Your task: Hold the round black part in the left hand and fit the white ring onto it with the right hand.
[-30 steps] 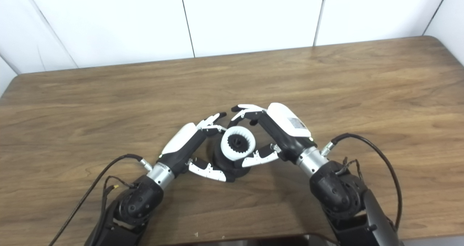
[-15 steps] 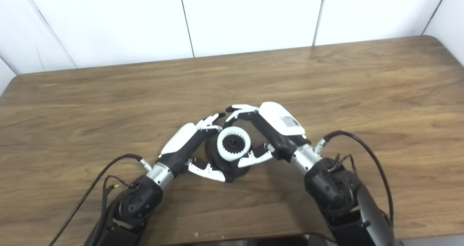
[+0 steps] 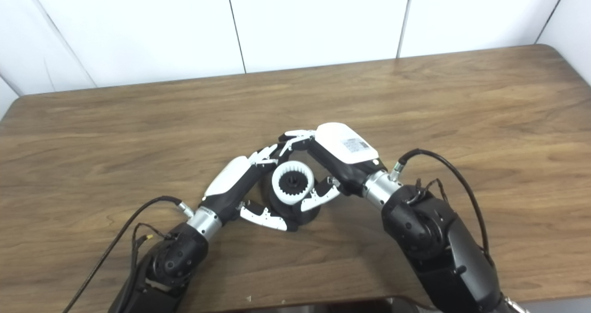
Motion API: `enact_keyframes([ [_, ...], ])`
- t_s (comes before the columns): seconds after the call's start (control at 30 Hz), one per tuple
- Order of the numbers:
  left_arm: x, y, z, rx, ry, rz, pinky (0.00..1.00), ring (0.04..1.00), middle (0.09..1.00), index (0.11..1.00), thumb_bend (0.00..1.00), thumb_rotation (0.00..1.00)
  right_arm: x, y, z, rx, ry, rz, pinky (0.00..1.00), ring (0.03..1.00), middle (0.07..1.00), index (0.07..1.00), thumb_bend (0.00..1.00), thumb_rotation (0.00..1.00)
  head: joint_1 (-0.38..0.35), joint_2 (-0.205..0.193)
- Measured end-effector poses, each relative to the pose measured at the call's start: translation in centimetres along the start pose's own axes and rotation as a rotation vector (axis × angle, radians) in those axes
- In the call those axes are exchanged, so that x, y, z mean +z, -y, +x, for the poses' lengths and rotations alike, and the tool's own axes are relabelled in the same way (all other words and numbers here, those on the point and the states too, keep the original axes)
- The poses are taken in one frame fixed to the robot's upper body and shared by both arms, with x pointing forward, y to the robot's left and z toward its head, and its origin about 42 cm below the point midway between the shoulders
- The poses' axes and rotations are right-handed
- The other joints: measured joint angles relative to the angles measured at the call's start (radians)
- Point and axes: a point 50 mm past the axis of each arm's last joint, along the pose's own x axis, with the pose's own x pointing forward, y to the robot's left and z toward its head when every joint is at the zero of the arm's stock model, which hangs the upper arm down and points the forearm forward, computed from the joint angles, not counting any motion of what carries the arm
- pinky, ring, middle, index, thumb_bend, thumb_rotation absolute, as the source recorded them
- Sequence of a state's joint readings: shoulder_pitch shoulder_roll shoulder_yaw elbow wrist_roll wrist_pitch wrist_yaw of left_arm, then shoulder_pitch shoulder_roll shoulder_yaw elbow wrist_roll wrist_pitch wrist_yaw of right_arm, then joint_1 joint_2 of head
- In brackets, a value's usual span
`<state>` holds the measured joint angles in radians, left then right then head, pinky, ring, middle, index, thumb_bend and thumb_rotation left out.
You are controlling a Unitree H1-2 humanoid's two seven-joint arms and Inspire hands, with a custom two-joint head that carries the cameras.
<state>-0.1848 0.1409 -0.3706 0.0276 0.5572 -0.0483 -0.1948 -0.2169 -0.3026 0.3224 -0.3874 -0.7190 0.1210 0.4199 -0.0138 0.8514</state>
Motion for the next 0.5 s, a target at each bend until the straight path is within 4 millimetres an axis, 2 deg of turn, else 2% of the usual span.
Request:
enact_keyframes([
  [0.3,-0.01,-0.01,0.0,0.0,0.0,0.0,1.0,1.0,1.0,0.616,0.96,0.37,-0.18,-0.19,-0.31,-0.007,-0.007,0.015,0.8,0.827,0.851,0.495,0.52,0.16,-0.003,0.003],
  [0.33,-0.01,-0.02,0.0,0.0,0.0,0.0,1.0,1.0,1.0,0.615,0.96,0.36,-0.18,-0.2,-0.31,-0.007,-0.007,0.015,0.8,0.828,0.856,0.612,0.74,0.26,-0.006,0.003],
  [0.37,-0.01,-0.02,0.0,0.0,-0.001,0.0,1.0,1.0,1.0,0.615,0.97,0.36,-0.18,-0.2,-0.31,-0.007,-0.007,0.015,0.79,0.831,0.862,0.656,0.8,0.3,-0.006,0.003],
  [0.5,0.0,-0.05,0.0,0.0,0.0,-0.008,1.0,1.0,1.0,0.617,0.97,0.36,-0.36,-0.34,-0.41,0.022,-0.021,-0.005,0.81,0.864,0.899,0.768,0.92,0.43,-0.006,0.005],
])
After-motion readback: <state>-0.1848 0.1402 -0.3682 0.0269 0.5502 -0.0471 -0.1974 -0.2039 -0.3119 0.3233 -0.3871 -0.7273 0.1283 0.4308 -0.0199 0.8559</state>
